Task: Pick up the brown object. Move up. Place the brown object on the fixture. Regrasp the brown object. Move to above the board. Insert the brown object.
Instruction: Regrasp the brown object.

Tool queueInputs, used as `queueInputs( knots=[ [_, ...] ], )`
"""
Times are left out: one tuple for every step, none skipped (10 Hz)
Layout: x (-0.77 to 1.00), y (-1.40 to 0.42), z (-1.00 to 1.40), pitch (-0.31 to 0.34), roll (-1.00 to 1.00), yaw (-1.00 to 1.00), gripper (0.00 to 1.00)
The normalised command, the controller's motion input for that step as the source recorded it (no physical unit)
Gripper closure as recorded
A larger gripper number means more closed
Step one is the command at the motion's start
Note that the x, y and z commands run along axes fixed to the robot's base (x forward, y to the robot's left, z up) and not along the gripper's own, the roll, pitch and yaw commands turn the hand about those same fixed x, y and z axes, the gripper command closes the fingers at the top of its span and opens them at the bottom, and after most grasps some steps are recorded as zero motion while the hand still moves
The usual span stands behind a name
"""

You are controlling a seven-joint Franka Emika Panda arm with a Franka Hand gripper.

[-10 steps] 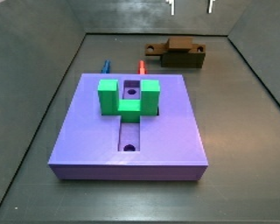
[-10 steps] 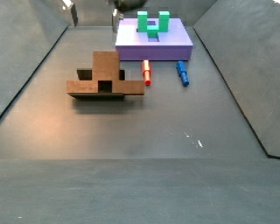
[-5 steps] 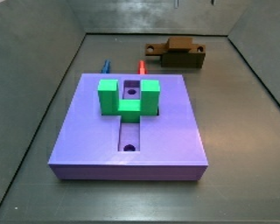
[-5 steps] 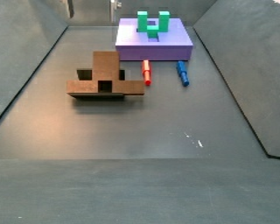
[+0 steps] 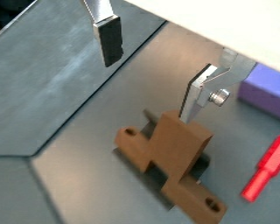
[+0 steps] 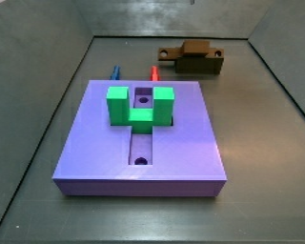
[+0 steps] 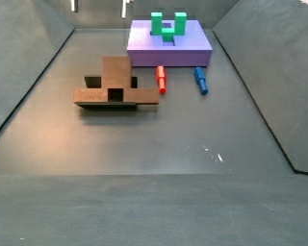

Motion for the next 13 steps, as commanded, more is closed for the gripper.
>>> queueInputs(
  knots=[
    [0.00, 0.09, 0.00, -0.217, 0.87, 0.13, 0.00],
    [-0.05, 0.18, 0.00, -0.229, 0.78, 0.10, 0.00],
    [-0.03, 0.24, 0.00, -0.214, 0.66, 0.08, 0.00],
    [-0.04, 0.28, 0.00, -0.200, 0.56, 0.06, 0.00],
    [-0.04, 0.36, 0.00, -0.186, 0.34, 0.00, 0.00],
    [-0.03, 0.40, 0.00, -0.129, 0.19, 0.00, 0.00],
    [-0.01, 0.25, 0.00, -0.054, 0.14, 0.00, 0.00],
    [0.00, 0.00, -0.01, 0.000, 0.01, 0.00, 0.00],
    [0.00, -0.03, -0.07, 0.000, 0.05, 0.00, 0.00],
    [0.00, -0.02, -0.07, 0.000, 0.03, 0.00, 0.00],
    [0.00, 0.00, -0.05, 0.000, 0.02, 0.00, 0.00],
    [0.00, 0.00, -0.05, 0.000, 0.03, 0.00, 0.00],
    [0.00, -0.03, -0.03, 0.000, 0.12, 0.00, 0.00]
  ],
)
